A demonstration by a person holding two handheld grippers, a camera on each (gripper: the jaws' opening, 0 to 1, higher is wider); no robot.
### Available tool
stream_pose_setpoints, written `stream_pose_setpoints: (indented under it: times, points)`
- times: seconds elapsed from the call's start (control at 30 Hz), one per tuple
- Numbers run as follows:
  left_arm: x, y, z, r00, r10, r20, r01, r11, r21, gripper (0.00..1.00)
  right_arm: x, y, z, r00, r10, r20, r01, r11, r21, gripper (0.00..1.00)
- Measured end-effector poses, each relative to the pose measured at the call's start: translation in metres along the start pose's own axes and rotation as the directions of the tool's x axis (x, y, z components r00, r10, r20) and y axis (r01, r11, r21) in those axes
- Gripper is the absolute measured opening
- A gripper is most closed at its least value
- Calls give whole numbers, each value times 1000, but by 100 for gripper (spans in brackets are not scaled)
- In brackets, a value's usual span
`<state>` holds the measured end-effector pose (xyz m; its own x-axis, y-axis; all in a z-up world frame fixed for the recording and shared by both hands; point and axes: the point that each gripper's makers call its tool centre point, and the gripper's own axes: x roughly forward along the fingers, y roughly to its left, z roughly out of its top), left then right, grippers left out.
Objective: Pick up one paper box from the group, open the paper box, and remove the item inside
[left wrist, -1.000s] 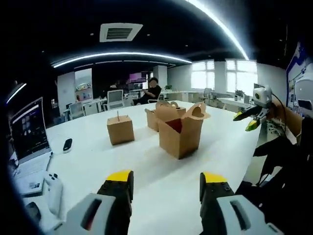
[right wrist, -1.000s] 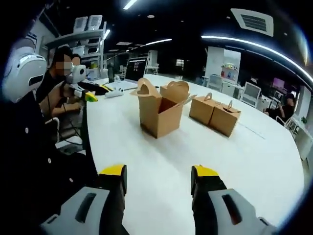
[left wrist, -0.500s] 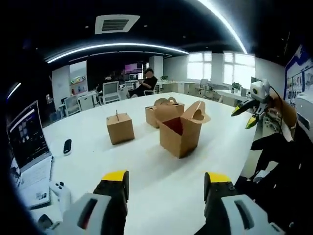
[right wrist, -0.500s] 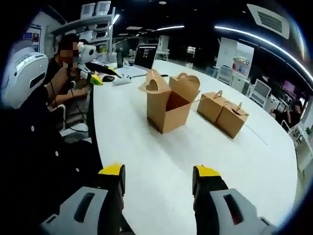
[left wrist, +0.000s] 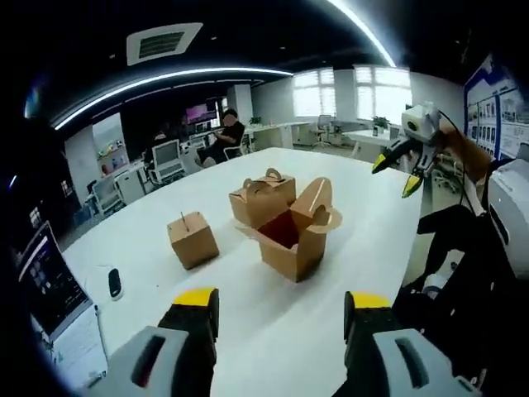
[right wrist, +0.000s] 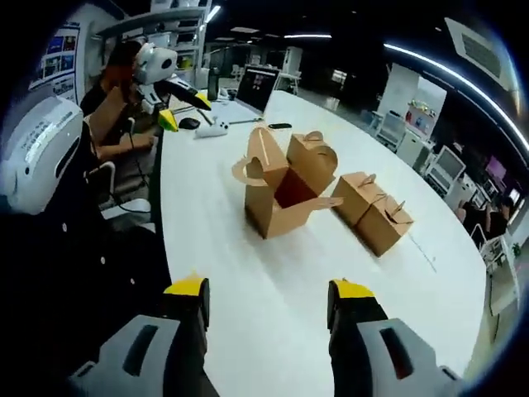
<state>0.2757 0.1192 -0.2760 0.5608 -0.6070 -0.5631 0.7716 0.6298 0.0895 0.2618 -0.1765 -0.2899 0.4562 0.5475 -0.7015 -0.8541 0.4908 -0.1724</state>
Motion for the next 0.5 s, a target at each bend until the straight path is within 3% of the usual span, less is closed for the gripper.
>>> stream_pose_setpoints:
  times: [0.1,0.33,0.5]
  points:
    - [2,-5,8,1000,-26,-15,26,1000,15,64,-2,-5,6,1000,2,-20,-2,1000,-3,57]
    - [4,-2,25,999,-11,-30,12,999,48,62,-8,-14,21,999,5,-46,-6,1000,-25,56]
    - [5,0,25,998,-13,-55,16,998,62,61,-7,-17,25,998,12,-56,-15,999,-38,56]
